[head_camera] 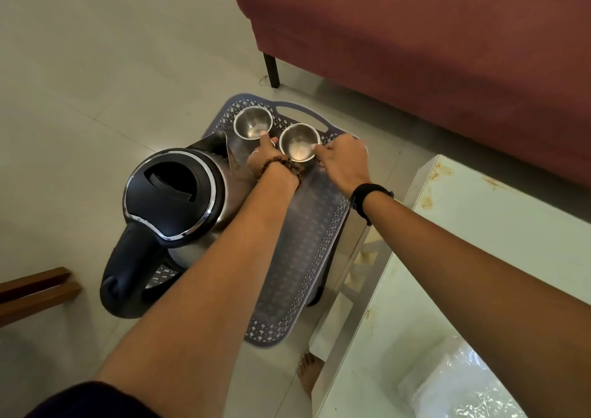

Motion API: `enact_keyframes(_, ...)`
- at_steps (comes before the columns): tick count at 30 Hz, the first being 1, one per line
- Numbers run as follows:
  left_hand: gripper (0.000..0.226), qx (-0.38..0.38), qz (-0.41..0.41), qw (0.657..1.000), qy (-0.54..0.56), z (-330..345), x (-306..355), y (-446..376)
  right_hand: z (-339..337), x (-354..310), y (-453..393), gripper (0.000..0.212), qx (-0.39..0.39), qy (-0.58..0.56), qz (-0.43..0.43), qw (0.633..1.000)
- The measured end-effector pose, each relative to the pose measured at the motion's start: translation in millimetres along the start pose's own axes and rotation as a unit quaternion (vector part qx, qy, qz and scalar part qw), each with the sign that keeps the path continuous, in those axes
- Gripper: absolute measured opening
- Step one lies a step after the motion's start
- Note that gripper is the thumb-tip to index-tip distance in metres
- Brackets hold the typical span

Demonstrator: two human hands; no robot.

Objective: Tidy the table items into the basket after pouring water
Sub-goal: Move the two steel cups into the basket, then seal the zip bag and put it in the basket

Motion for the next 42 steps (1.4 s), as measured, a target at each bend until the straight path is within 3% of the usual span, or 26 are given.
enact_keyframes(5,0.027,0.016,0.005,0.999,-0.040,-2.4,-2.1,-6.9,-5.4,0.5,4.9,0.028,0.007,-0.085,0.014,0.996)
enact_keyframes(7,0.040,0.034,0.013,0.998,-0.050,-3.4,-1.0,-6.8,-8.2,0.7,7.2,0.025,-0.016,-0.116,0.015,0.993)
enact_keyframes(12,0.047,0.033,0.005,0.998,-0.050,-4.0,-4.5,6.4,-15.5,4.6,21.5,0.018,-0.067,-0.099,-0.017,0.993)
enact_keyframes(14,0.047,0.041,0.053,0.992,-0.107,-9.1,-11.1,26.1,-26.4,5.4,38.0,0.019,-0.031,-0.109,-0.045,0.993)
enact_keyframes(17,0.036,0.010,0.240,0.963,-0.125,-27.3,-40.2,70.8,-50.9,12.8,78.7,0.019,0.039,-0.158,-0.064,0.985)
enact_keyframes(20,0.026,-0.100,0.373,0.892,-0.234,-55.4,-107.5,129.1,-81.6,43.4,138.2,0.014,0.096,-0.199,-0.024,0.975)
enact_keyframes(23,0.024,-0.222,0.353,0.821,-0.390,-95.6,-199.2,165.0,-107.8,93.1,211.3,0.011,0.128,-0.229,0.081,0.962)
enact_keyframes(26,0.029,-0.309,0.320,0.724,-0.527,-132.8,-276.8,188.0,-132.6,148.2,289.8,0.018,0.148,-0.216,0.180,0.948)
enact_keyframes(27,0.032,-0.329,0.341,0.670,-0.571,-140.7,-298.4,193.9,-141.0,166.1,316.0,0.021,0.152,-0.204,0.205,0.945)
enact_keyframes(28,0.037,-0.349,0.390,0.592,-0.612,-145.5,-318.5,199.9,-148.9,183.9,340.8,0.022,0.154,-0.194,0.227,0.942)
enact_keyframes(30,0.055,-0.393,0.438,0.411,-0.697,-153.1,-360.0,206.3,-161.3,218.2,386.0,0.022,0.158,-0.177,0.272,0.933)
enact_keyframes(32,0.074,-0.421,0.389,0.311,-0.758,-156.4,-393.8,201.2,-166.5,247.5,420.1,0.022,0.156,-0.166,0.309,0.923)
enact_keyframes(35,0.090,-0.401,0.389,0.220,-0.799,-150.5,-427.4,192.0,-165.1,279.2,451.9,0.015,0.152,-0.176,0.354,0.906)
enact_keyframes(37,0.097,-0.375,0.387,0.186,-0.822,-143.8,-440.1,185.1,-158.5,290.6,457.2,0.014,0.156,-0.193,0.365,0.897)
enact_keyframes(40,0.100,-0.353,0.399,0.163,-0.831,-137.7,-449.5,180.3,-148.6,294.8,452.6,0.020,0.207,-0.257,0.379,0.865)
enact_keyframes(42,0.091,-0.345,0.409,0.180,-0.825,-135.3,-448.6,180.5,-142.7,292.1,445.0,0.021,0.238,-0.294,0.388,0.841)
Point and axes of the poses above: each hand's wrist, its own y-axis away from the middle knuckle, its own z-axis out of the palm, x = y × z, the point moved 3 cm from there along -y, towards the middle knuckle, and after that the axes turned 11 degrees about -z, right-handed, at the moved point
